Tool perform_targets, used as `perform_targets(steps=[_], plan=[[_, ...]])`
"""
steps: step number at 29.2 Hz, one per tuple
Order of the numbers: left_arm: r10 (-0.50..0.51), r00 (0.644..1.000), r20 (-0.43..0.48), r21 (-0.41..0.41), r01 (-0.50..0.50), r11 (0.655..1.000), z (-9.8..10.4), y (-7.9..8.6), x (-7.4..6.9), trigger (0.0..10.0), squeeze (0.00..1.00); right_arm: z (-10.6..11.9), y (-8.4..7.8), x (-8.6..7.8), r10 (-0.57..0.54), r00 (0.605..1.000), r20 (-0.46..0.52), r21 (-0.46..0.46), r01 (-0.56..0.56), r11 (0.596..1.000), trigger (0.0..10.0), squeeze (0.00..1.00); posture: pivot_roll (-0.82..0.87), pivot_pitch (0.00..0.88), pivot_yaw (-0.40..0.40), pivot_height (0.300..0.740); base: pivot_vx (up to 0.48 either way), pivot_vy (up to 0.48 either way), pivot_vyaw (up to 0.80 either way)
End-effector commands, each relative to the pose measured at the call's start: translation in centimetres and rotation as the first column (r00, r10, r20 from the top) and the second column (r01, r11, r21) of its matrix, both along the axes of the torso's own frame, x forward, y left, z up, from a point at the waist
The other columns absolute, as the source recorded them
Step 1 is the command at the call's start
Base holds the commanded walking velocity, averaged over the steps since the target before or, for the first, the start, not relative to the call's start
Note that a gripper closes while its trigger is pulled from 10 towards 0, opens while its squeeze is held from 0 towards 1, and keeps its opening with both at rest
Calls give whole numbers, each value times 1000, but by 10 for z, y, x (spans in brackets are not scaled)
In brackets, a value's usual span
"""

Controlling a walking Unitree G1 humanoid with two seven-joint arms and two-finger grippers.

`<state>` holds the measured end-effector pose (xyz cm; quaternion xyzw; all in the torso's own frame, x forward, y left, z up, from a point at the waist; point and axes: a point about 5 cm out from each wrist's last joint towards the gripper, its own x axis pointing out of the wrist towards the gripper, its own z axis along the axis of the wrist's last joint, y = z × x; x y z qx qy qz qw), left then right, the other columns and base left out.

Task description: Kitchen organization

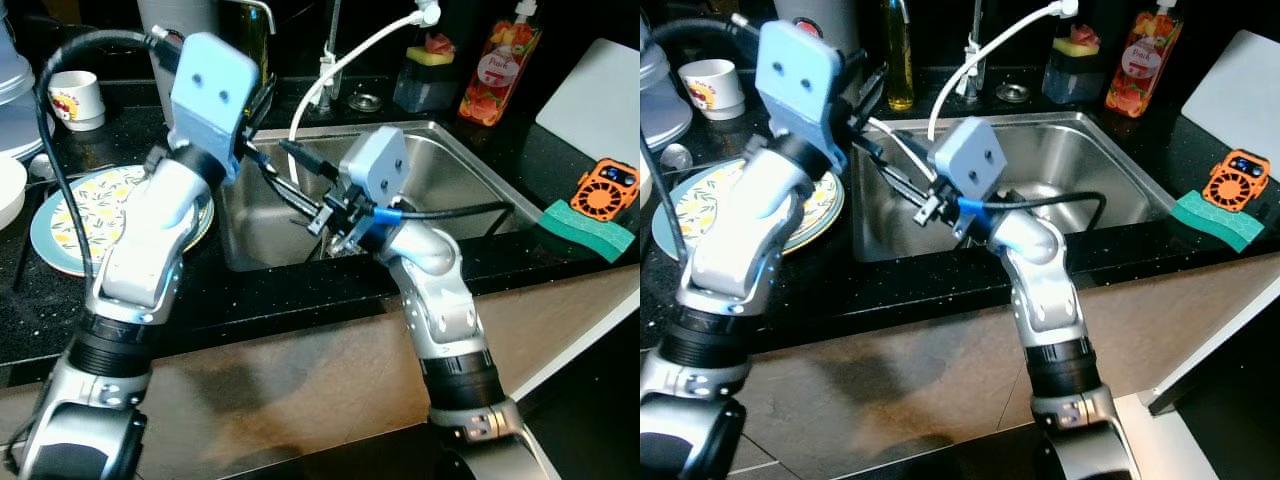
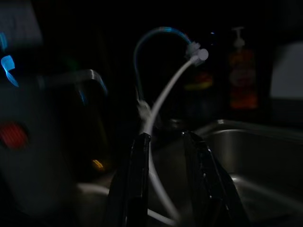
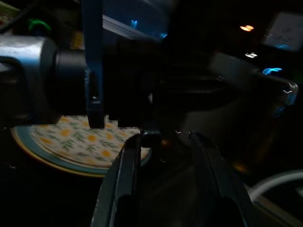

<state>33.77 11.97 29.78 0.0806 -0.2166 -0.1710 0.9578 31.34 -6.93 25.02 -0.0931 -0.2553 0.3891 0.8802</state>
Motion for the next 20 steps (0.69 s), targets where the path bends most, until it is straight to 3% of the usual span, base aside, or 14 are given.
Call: perform_targets(steps=[1, 4, 10, 13, 20], plan=[[91, 995, -45, -67, -94, 993, -7, 27, 3, 10000, 0, -24, -54, 13, -301, 946, -124, 27, 306, 951, 10000, 0, 152, 0, -62, 740, 0, 0, 0], [52, 997, -48, -50, -54, 997, -12, 14, 3, 10000, 0, -35, -47, 8, -260, 954, -149, -4, 262, 965, 10000, 0, 134, 0, -50, 740, 0, 0, 0], [39, 995, -91, 31, -36, 999, -34, -3, 3, 10000, 0, -29, -50, 3, -243, 962, -126, 29, 249, 968, 10000, 0, 122, 0, -42, 740, 0, 0, 0], [40, 989, -141, 3, -40, 999, -41, -9, 3, 10000, 0, -29, -40, -11, -71, 988, -135, 1, 71, 997, 10000, 0, 133, 0, -51, 740, 0, 0, 0], [-6, 983, -182, -59, -4, 998, -49, -26, 4, 10000, 0, -28, -18, -25, 90, 984, -152, -5, -92, 996, 10000, 0, 90, 0, -46, 740, 0, 0, 0]])
